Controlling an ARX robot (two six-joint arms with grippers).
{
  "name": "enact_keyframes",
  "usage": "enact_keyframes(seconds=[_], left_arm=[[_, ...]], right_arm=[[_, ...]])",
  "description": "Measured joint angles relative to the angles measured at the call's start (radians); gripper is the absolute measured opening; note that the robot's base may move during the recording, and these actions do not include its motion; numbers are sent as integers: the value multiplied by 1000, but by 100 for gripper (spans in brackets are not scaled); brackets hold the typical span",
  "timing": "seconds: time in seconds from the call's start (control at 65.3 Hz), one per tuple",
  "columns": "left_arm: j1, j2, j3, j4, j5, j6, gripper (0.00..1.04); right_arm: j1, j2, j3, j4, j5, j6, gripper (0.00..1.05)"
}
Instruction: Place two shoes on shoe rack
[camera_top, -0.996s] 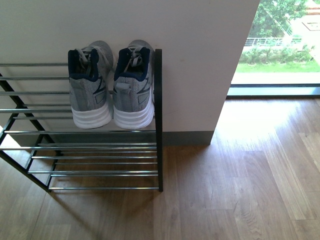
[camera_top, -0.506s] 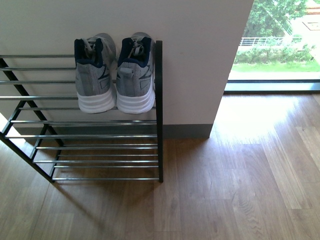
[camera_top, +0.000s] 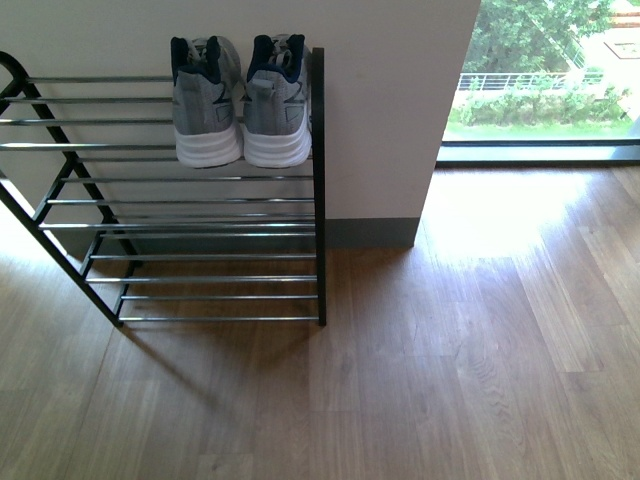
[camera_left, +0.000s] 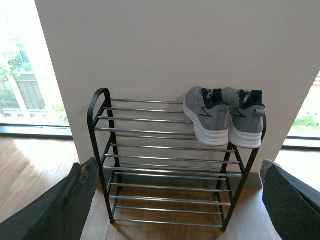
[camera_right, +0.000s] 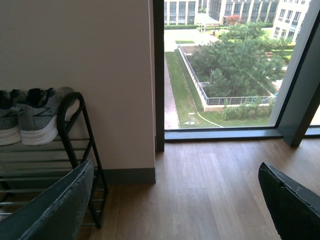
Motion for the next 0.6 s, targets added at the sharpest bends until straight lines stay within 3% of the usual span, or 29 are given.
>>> enact_keyframes(seconds=[0.598], left_arm=[[0,0,0,0,0,0,95]], right_arm=[[0,0,0,0,0,0,96]])
